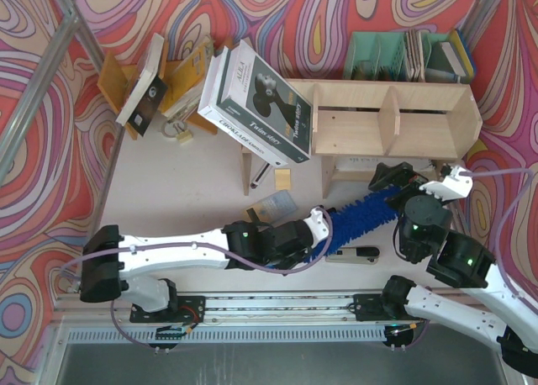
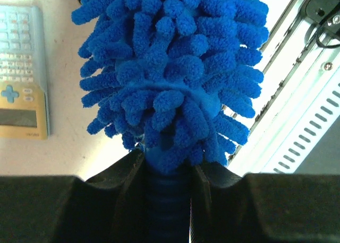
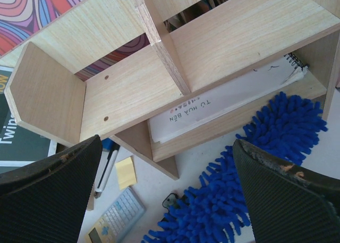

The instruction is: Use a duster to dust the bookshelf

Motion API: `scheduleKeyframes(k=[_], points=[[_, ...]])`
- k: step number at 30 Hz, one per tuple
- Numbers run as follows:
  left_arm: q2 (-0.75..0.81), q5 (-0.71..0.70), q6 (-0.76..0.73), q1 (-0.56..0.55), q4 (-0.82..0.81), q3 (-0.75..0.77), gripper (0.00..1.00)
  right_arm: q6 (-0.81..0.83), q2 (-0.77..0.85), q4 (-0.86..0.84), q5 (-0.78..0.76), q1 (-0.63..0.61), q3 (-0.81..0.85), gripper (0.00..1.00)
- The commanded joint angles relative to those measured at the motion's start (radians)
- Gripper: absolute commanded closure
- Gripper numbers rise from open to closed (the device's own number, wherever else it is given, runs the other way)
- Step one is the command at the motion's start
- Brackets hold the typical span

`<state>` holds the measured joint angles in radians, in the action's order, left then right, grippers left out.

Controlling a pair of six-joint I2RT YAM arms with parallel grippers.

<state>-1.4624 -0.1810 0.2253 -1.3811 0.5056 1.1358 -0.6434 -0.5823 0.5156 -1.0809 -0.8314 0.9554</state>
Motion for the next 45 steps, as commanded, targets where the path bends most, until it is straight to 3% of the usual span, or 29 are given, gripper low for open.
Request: scheduleKeyframes(k=[1,19,24,30,45], points=[[0.084,-0.062,0.061,0.005,0.049,-0.054,1.00,0.010,-0.019,-0.021,-0.021,0.004,0.000,0.01],[0.314,-0.057,0.236,-0.018,0.212,-0.173,1.00,0.021,-0.049,-0.054,-0.006,0.003,0.005,0.01],[0.365,-0.147,0.273,-0.137,0.212,-0.163,1.00,0.018,-0.048,-0.053,-0.006,0.004,0.000,0.01],[0.426,-0.241,0.357,-0.196,0.253,-0.179,1.00,0.016,-0.048,-0.053,-0.002,0.003,0.000,0.01],[0.429,-0.537,0.797,-0.519,0.647,-0.084,1.00,0.012,-0.047,-0.054,-0.007,0.003,-0.004,0.01]])
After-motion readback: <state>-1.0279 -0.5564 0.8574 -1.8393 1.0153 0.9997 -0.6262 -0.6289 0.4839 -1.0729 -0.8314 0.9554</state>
